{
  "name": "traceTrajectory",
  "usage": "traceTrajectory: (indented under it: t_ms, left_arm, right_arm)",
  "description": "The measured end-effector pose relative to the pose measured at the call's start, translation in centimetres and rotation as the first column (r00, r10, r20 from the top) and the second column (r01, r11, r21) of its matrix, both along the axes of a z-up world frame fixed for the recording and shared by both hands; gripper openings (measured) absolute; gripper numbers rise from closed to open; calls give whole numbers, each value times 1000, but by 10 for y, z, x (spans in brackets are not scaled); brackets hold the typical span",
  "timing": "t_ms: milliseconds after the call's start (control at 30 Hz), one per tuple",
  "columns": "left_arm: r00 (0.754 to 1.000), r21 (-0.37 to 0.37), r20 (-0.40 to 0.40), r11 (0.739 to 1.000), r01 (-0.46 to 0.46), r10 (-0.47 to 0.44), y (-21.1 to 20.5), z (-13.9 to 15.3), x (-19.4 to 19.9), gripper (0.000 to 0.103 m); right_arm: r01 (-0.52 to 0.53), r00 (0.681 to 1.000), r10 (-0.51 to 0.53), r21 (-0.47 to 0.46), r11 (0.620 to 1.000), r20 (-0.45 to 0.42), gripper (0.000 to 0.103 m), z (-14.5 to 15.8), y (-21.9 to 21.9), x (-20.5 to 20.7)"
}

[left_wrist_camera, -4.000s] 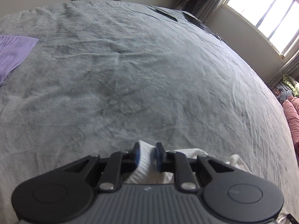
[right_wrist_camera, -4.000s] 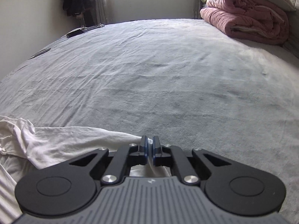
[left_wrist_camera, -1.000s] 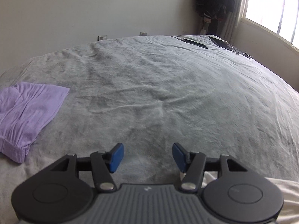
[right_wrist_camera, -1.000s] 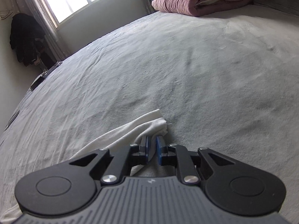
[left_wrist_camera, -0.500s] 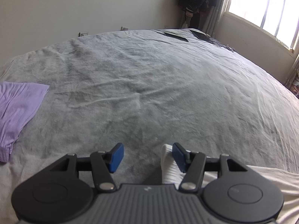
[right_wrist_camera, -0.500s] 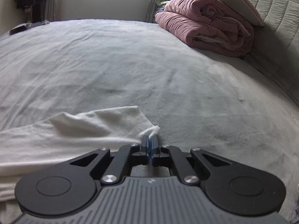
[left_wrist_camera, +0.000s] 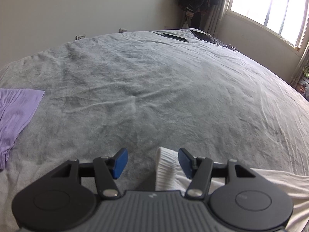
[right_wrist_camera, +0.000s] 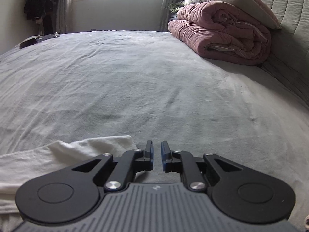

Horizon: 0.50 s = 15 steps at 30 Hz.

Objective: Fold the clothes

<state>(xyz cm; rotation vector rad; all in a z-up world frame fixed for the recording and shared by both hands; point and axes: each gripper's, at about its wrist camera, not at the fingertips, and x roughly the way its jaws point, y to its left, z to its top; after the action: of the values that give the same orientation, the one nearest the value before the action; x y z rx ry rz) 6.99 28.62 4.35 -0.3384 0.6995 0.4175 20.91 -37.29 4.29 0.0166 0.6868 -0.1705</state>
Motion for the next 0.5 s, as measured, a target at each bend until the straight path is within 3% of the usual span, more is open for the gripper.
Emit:
traceTrajectory:
  t_ms: [100,167,267,333,400,500]
  left_arm:
    - [1000,-14,-15,1000,7,-7,0,-4,2,60]
    - [999,-19,-27,1000,16,-16,-2,-6,4,62]
    - [998,-7,-49,999,51,-51,-8,-12,9,64]
    - [994,20,-72,996,82,-80,-15,-16,13,64]
    - [990,68,-79,990,126,-120,-24,-15,15,56]
    - [982,107,-78,978,179,-171,-34,-14,16,30]
  right_arm:
    - [-47,997,46,-20,999,-64,71,-2,10,26]
    - [-74,996,70,-67,995,-59,72,-1,16,39]
    - [-113,989,108,-48,992,-100,71,-10,15,53]
    - [-148,979,141,-42,988,-146,42,-20,16,58]
    - [-215,968,202,-75,974,-151,0,-19,27,54]
    - [-229,971,211,-174,958,-114,0,-11,40,48]
